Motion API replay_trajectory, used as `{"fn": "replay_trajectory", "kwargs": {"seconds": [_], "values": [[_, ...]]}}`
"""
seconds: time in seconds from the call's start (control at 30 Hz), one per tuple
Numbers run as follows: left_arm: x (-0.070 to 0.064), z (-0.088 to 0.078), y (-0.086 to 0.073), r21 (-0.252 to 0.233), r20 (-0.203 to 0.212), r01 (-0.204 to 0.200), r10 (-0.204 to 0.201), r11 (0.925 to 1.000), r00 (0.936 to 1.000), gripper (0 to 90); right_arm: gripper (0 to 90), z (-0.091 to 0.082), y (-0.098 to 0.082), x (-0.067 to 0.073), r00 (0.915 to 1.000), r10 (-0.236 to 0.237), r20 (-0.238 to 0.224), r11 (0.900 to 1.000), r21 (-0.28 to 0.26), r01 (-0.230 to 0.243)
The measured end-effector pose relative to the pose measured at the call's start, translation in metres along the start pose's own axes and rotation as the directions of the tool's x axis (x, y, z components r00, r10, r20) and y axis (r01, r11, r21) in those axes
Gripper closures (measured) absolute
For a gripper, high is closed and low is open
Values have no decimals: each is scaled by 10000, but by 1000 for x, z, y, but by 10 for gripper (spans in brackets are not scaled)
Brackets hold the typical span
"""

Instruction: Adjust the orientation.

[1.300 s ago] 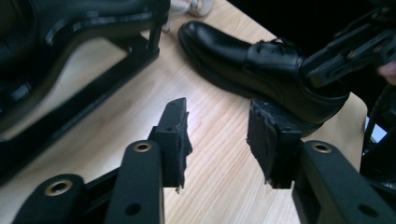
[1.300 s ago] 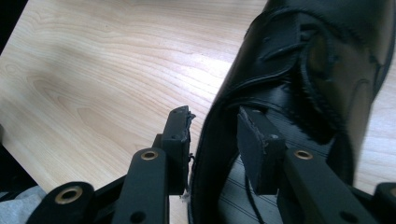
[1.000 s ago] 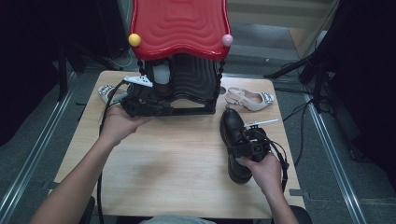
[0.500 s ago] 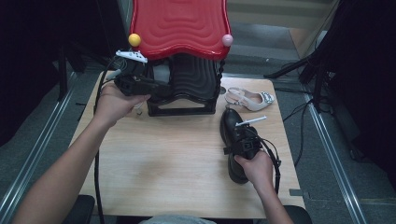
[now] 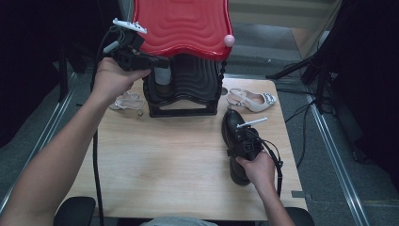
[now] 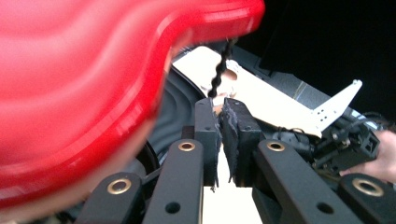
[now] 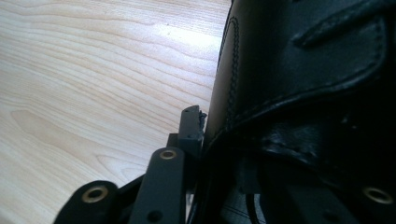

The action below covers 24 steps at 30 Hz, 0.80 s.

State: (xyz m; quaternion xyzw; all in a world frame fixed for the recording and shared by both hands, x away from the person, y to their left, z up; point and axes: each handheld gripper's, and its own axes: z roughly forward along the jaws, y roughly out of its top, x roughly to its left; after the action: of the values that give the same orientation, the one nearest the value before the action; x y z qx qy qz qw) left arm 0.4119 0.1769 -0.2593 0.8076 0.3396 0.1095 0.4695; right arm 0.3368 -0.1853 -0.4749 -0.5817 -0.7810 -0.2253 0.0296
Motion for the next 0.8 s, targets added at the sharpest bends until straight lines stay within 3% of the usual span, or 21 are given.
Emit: {"fn": "replay_trajectory", "kwargs": {"seconds": [0.17,0.23,0.33,0.47,0.6,0.8], "values": [[3,-3,17,80,-372,-305,307,9995,9988,898,830,0,0,-1,9999,-162,-38,9999,42,162],[6,-4,23,52,-311,-185,187,9998,9993,900,839,-1,0,-2,9997,-215,-67,9998,43,215],[13,1,32,158,-580,-27,36,9999,9983,900,854,-6,-1,-5,9996,-195,-203,9998,-27,195],[17,6,36,123,-693,154,-145,9998,9975,900,859,-12,-1,-7,9995,-188,-267,9998,-105,185],[25,14,37,136,-848,495,-481,9987,9952,900,867,-22,-3,-16,9974,-307,-651,9987,-435,279],[28,16,37,222,-927,534,-512,9983,9944,900,876,-39,-3,-23,9974,-313,-643,9955,-910,254]]}}
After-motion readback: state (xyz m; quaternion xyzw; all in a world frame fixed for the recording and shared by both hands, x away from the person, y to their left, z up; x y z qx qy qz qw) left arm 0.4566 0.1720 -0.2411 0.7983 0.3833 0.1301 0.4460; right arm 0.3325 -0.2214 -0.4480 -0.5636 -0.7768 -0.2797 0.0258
